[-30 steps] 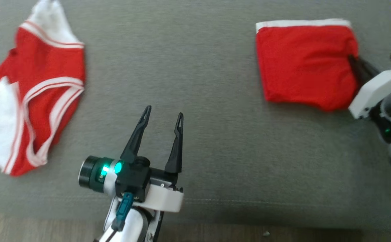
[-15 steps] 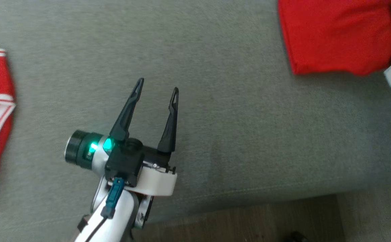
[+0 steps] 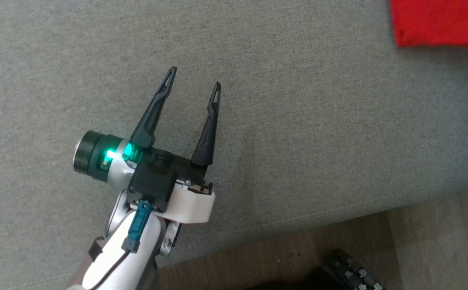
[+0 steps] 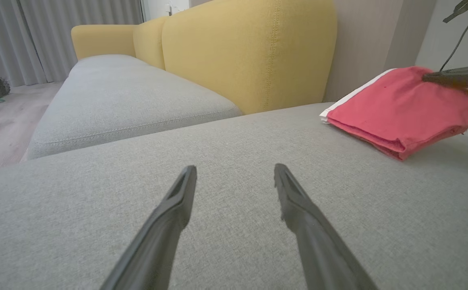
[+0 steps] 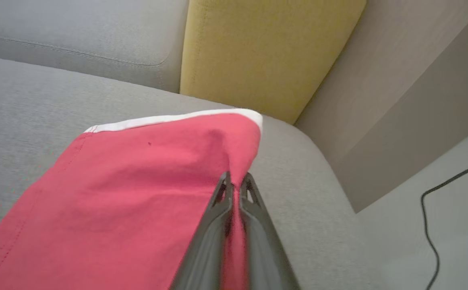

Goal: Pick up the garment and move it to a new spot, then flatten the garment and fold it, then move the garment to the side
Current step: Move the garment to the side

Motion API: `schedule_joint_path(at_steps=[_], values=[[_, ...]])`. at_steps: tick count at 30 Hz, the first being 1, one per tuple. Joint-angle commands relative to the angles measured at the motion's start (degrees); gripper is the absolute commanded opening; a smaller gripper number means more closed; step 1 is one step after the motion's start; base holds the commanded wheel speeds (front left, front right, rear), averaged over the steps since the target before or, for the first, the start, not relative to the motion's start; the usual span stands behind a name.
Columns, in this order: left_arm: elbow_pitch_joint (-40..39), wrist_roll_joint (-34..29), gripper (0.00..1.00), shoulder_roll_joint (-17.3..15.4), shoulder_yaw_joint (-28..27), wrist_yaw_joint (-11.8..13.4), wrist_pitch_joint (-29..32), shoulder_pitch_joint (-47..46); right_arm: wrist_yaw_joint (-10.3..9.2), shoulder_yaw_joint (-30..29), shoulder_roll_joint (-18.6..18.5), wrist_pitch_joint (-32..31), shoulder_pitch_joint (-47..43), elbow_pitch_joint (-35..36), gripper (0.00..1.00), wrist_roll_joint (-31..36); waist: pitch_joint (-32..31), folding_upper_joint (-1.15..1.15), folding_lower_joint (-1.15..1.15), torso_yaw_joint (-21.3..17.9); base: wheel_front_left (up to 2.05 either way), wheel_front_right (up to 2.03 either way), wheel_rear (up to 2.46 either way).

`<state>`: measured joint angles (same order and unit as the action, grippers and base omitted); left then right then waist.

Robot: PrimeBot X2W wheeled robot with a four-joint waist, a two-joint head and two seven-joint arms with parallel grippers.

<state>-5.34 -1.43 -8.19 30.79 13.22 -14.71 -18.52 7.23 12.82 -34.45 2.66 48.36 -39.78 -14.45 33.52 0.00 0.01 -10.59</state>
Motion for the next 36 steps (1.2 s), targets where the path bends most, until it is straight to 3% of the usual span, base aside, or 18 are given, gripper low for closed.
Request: schedule_joint_path(at_steps=[1,2,3,4,5,11,14,15,20,23,28,36], values=[[-2.05,-0.03,1.0,-0.58,-1.1,0.69,-0.29,-0.99,0.25,-1.33,-1.0,0.09,-0.98,2.15,0.0,2.0,0.12,0.0,-0.01,0.03,0.0,0.0,0.0],[-2.02,0.09,1.0,-0.64,-0.97,0.81,-0.29,-1.08,0.25,-2.35,-0.76,-0.16,-1.28,2.53,0.0,3.5,0.15,0.0,-0.01,0.08,0.0,0.0,0.0],[-2.01,0.19,1.0,-0.71,-0.85,0.92,-0.29,-1.17,0.25,-3.6,-0.73,-0.07,-1.41,3.05,0.25,5.61,0.19,0.0,-0.01,0.14,0.0,0.0,0.0],[-2.01,0.3,1.0,-0.76,-0.74,1.0,-0.29,-1.28,0.25,-4.97,-0.43,0.17,-1.54,3.59,0.87,7.52,0.18,0.0,-0.01,0.24,0.0,0.0,0.0],[-1.99,0.43,1.0,-0.81,-0.65,1.08,-0.29,-1.39,0.25,-6.65,0.1,0.48,-1.69,4.1,1.0,9.3,0.14,0.0,-0.01,0.38,0.0,0.0,0.0],[-1.53,1.01,1.0,-0.68,-0.08,1.61,-0.29,-1.72,0.25,-14.54,3.75,3.16,-3.59,8.52,1.0,22.34,-1.73,0.0,-0.01,2.31,0.0,0.0,0.0],[-1.13,1.34,1.0,-0.47,0.04,2.24,-0.29,-1.07,0.25,-16.47,7.94,6.21,-5.17,11.14,1.0,25.79,-3.96,0.0,-0.01,3.81,0.0,0.0,0.0],[-1.13,1.34,1.0,-0.47,0.04,2.24,-0.29,-1.07,0.25,-16.47,7.94,6.21,-5.17,11.14,1.0,25.79,-3.96,0.0,-0.01,3.81,0.0,0.0,0.0],[-0.02,3.18,1.0,0.49,-0.64,3.4,-0.29,2.13,0.25,-12.25,16.97,11.29,-11.26,11.95,1.0,21.69,-10.7,0.0,-0.01,8.3,0.0,0.0,0.0],[1.53,4.65,1.0,0.85,-1.85,3.19,-0.29,4.71,0.25,-10.43,20.59,12.15,-15.34,12.2,1.0,18.91,-14.88,0.0,-0.01,10.63,0.0,0.0,0.0],[2.95,6.06,1.0,1.32,-4.67,2.77,-0.29,8.43,0.25,-12.21,26.72,12.31,-24.11,18.11,1.0,15.96,-20.89,0.0,-0.01,13.52,0.0,0.0,0.0],[3.11,7.15,1.0,1.98,-10.11,1.63,-0.29,15.45,0.25,-8.61,30.12,12.32,-40.05,28.66,1.0,11.27,-29.32,0.0,-0.01,15.09,0.0,0.0,0.0]])
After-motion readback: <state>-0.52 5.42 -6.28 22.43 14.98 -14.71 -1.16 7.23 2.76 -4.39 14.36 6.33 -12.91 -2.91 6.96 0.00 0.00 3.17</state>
